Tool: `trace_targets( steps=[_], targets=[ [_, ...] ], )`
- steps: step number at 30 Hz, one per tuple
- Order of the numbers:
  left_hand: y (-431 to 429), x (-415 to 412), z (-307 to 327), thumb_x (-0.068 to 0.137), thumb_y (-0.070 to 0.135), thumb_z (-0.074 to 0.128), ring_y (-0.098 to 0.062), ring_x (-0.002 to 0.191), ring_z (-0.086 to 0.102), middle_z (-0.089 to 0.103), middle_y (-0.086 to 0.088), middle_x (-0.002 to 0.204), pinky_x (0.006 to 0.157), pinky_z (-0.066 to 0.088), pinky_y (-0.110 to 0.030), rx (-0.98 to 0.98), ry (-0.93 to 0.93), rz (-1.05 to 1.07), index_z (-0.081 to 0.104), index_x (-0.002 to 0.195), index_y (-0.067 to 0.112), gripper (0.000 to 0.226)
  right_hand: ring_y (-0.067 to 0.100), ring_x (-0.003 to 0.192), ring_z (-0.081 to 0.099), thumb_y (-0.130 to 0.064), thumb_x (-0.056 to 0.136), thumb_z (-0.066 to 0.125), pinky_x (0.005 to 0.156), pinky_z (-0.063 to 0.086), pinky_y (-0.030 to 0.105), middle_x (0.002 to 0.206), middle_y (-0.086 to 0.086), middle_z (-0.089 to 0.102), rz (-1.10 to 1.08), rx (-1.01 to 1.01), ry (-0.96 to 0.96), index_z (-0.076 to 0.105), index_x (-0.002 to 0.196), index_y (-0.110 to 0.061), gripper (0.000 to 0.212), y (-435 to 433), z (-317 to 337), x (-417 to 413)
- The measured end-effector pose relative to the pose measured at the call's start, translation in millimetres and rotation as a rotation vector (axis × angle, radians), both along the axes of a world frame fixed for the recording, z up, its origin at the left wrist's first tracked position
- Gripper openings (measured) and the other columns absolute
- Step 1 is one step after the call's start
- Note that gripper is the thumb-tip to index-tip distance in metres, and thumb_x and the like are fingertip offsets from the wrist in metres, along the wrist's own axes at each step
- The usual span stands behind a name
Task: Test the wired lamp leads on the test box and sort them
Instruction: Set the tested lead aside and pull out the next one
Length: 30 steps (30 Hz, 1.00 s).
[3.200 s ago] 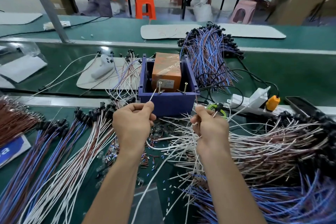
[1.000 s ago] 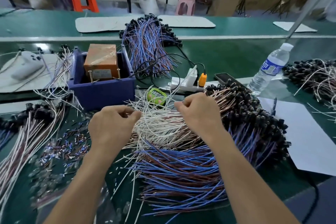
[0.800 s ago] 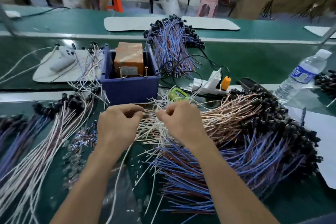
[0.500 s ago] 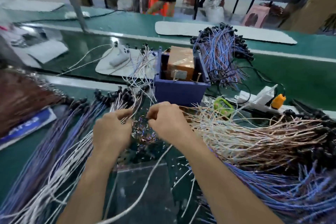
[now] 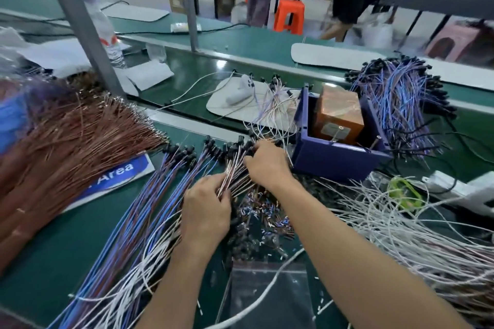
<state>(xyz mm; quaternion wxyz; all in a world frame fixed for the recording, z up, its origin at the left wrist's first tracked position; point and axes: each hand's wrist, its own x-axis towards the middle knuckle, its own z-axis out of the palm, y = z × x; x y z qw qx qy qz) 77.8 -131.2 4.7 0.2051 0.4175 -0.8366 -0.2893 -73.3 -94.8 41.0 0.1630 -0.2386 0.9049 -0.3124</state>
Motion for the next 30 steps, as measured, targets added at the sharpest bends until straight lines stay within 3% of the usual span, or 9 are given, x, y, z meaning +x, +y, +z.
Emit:
trace_targets(
  steps=[2,7,11,15,19,21,24,26,30],
  targets=[
    [1.9,-0.9,0.3,0.097,0.021,0.068,-0.017,0.121,0.059,0.066,0.003,0.133,0.104,0.043,-0.031,0.0,0.007,0.001,0.064,0.137,0.023,0.041,0.025,0.084,0.063,-0.035,0.091,0.068,0.071,0.048,0.033,0.092,0.0,0.066,-0.008,0.03,0.068,0.063,0.099,-0.024,0.015,2.9,0.9,0.2],
    [0.3,-1.1,-1.2,0.097,0.023,0.067,-0.017,0.126,0.057,0.065,0.004,0.136,0.109,0.042,-0.034,0.009,0.021,0.003,0.064,0.138,0.024,0.041,0.026,0.096,0.069,-0.021,0.09,0.064,0.086,0.056,0.038,0.1,0.001,0.077,0.096,-0.041,0.247,0.064,0.134,-0.029,0.044,9.4,3.9,9.8],
    [0.3,0.4,-1.8,0.097,0.021,0.067,-0.018,0.123,0.058,0.066,0.002,0.134,0.108,0.043,-0.033,0.013,0.032,-0.005,0.064,0.137,0.021,0.04,0.025,0.086,0.067,-0.013,0.09,0.068,0.083,0.057,0.041,0.092,0.002,0.072,0.135,-0.068,0.173,0.072,0.109,-0.024,0.023,4.8,4.5,13.2],
    [0.4,1.4,-0.9,0.098,0.023,0.066,-0.019,0.13,0.055,0.063,0.003,0.139,0.115,0.043,-0.041,0.037,0.028,0.0,0.063,0.139,0.025,0.042,0.031,0.078,0.06,0.002,0.089,0.049,0.068,0.046,0.038,0.084,0.002,0.064,0.126,0.124,0.343,0.056,0.105,-0.027,0.033,6.3,5.8,14.2],
    [0.8,2.2,0.0,0.099,0.026,0.064,-0.02,0.129,0.055,0.063,0.003,0.139,0.113,0.044,-0.043,0.043,0.02,-0.004,0.062,0.14,0.026,0.041,0.029,0.097,0.057,-0.004,0.091,0.056,0.078,0.041,0.039,0.096,0.002,0.058,0.258,0.14,0.519,0.052,0.093,-0.025,0.022,18.7,18.1,12.8],
    [-1.0,3.8,-1.2,0.101,0.024,0.062,-0.021,0.123,0.058,0.065,0.001,0.135,0.109,0.047,-0.043,0.016,0.024,-0.034,0.063,0.138,0.024,0.038,0.024,0.097,0.052,-0.014,0.092,0.063,0.082,0.044,0.039,0.102,-0.001,0.054,0.313,0.049,0.463,0.054,0.092,-0.02,0.011,31.4,25.3,9.2],
    [-2.7,3.3,-1.5,0.102,0.023,0.059,-0.022,0.116,0.061,0.069,0.0,0.129,0.102,0.049,-0.04,-0.015,0.036,-0.041,0.067,0.134,0.022,0.033,0.011,0.07,0.057,-0.027,0.092,0.067,0.061,0.048,0.033,0.082,-0.006,0.061,0.243,-0.123,0.26,0.05,0.086,-0.028,0.018,58.2,39.4,5.7],
    [-0.5,2.3,-0.8,0.103,0.025,0.058,-0.02,0.117,0.06,0.068,0.001,0.13,0.102,0.047,-0.037,-0.013,0.032,-0.011,0.067,0.133,0.022,0.032,0.006,0.065,0.063,-0.029,0.092,0.07,0.061,0.056,0.025,0.078,-0.004,0.067,0.121,-0.302,0.116,0.054,0.086,-0.031,0.018,79.3,48.3,7.7],
    [10.8,1.6,7.1,0.096,0.023,0.069,-0.017,0.134,0.052,0.062,0.001,0.143,0.114,0.036,-0.036,-0.165,0.017,-0.052,0.061,0.141,0.024,0.046,0.037,0.083,0.073,-0.008,0.097,0.065,0.07,0.064,0.048,0.088,0.016,0.073,-0.112,-0.833,-0.281,0.056,0.086,-0.02,0.019,113.6,57.0,19.7]
  ],
)
